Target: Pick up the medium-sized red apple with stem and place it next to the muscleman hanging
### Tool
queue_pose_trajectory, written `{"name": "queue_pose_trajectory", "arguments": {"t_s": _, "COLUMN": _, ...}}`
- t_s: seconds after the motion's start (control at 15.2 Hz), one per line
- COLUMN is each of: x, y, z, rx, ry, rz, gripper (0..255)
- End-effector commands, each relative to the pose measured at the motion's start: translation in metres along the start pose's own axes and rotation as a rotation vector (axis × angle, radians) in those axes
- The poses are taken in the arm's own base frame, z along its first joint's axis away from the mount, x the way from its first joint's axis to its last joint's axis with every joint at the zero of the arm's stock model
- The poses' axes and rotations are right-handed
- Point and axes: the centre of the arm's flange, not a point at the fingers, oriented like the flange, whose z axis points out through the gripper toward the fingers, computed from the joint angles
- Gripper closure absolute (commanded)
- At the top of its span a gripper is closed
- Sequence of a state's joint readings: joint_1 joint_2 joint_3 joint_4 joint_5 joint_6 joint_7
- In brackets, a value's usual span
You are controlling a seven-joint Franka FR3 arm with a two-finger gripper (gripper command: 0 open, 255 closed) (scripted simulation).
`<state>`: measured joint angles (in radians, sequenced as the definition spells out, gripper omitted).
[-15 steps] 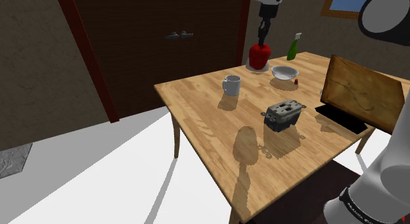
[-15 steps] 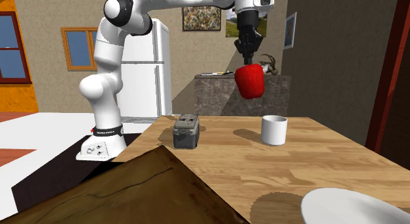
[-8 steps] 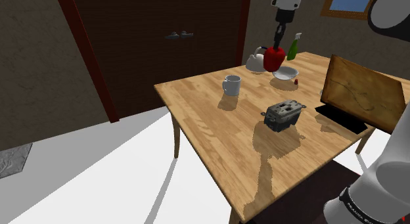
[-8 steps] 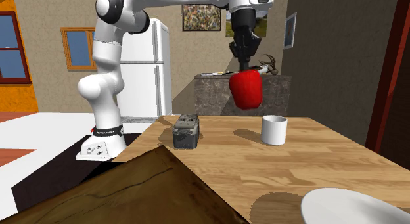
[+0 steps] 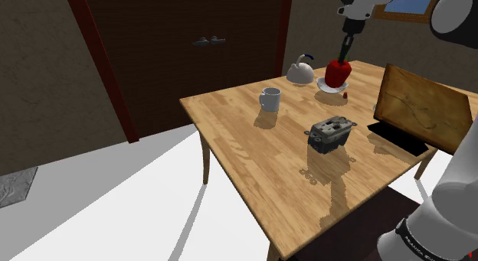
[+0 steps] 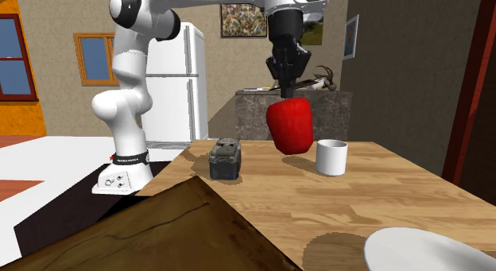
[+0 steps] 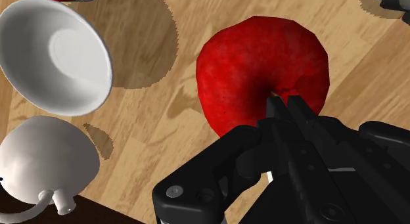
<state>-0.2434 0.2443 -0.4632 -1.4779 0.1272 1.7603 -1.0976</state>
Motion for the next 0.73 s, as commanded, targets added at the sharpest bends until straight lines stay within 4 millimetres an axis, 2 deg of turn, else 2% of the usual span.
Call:
{"name": "queue_pose_trajectory", "arguments": {"t_s": 0.0, "x": -0.019, "y": 0.015, "z": 0.008, "rx": 0.000, "ry": 0.000, "rz": -0.001, "gripper": 255}}
{"name": "queue_pose_trajectory", "arguments": {"t_s": 0.66, "x": -0.119, "y": 0.094, "z": 0.042, "rx": 0.000, "ry": 0.000, "rz": -0.001, "gripper": 255}}
